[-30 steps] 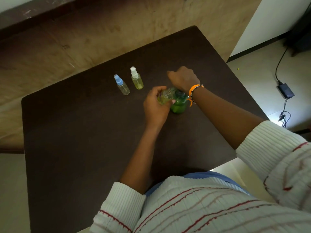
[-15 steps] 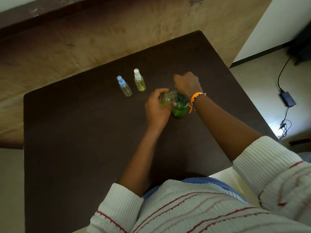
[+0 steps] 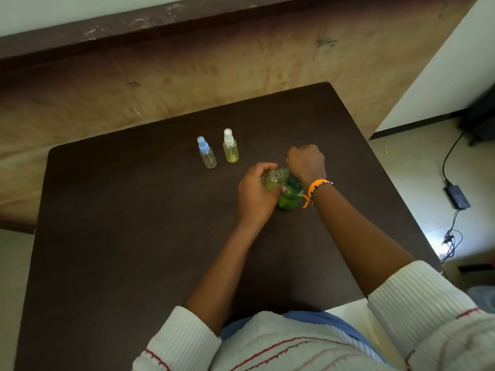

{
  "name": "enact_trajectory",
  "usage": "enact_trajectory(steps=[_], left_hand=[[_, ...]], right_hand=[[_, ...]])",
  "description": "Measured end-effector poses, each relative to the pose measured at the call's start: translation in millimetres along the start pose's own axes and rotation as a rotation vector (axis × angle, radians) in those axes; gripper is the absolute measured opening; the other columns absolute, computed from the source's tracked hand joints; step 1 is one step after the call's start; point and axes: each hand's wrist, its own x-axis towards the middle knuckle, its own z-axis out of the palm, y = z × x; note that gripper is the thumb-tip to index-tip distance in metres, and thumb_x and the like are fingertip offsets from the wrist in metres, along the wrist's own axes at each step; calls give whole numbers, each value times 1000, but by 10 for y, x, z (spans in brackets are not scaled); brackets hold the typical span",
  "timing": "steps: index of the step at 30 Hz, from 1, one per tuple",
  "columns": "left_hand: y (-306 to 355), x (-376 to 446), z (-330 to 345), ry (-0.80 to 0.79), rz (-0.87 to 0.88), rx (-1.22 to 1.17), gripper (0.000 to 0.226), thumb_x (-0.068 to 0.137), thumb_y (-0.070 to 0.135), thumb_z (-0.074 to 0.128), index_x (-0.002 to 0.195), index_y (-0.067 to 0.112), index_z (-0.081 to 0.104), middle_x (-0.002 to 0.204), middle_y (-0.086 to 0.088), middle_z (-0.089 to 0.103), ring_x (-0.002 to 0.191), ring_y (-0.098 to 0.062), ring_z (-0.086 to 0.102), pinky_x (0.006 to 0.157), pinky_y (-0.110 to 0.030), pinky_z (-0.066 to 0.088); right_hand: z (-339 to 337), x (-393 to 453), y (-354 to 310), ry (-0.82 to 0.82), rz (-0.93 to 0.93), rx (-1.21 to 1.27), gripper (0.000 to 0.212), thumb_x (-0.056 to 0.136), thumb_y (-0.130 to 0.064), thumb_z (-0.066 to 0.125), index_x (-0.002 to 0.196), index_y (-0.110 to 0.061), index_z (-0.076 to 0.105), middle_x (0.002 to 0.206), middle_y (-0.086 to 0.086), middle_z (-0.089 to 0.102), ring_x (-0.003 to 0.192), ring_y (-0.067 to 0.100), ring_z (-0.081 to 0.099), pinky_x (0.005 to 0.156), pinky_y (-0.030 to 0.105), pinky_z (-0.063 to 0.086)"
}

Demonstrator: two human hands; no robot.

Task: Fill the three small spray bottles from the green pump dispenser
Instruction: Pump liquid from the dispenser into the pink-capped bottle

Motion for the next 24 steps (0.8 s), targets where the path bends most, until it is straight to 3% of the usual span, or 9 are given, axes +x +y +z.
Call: enact_trajectory(steps=[5,10,15,18,21,24], left_hand=[[-3,-1,-6,10,6,12,46,62,3,79,104,14,65,102,-1,67,93,-12,61,80,-17,46],[-12,17,-46,7,7,11,46,63,4,79,105,15,64,104,0,66,95,-11,61,81,-15,45],[-12,-4,5,9,8,7,43,64,2,77,103,14,64,100,-1,67,92,-12,61,76,-11,44],[-15,-13,23,13,-1,1,43,64,1,77,103,12,64,100,-2,67,92,-13,61,74,-10,43],[-8,-7,-8,7,1,2,44,63,2,78,103,13,64,100,-2,67,92,-13,62,77,-16,46],[-8,11,-47,10,-3,4,45,63,5,80,104,15,64,102,0,67,94,-12,61,80,-18,47]], right_hand=[[-5,-8,-8,3,-32,-47,35,88,-31,49,99,-5,69,110,15,68,98,37,62,83,38,48],[-18,-13,-43,-100,3,-24,53,76,-39,46,110,-4,68,115,15,66,102,34,62,90,39,51],[-12,5,-3,30,-61,-72,26,87,-26,53,83,-5,67,90,10,62,83,35,58,73,34,44],[4,-12,6,55,-81,-95,21,87,-24,54,77,-9,64,85,8,60,78,34,57,69,33,42],[-15,-8,-24,-20,-73,-125,32,87,-28,53,91,-3,71,90,10,62,82,33,59,73,33,44],[-32,-13,-67,-120,-38,-110,54,72,-40,48,106,-4,69,109,13,67,99,34,62,89,39,50]])
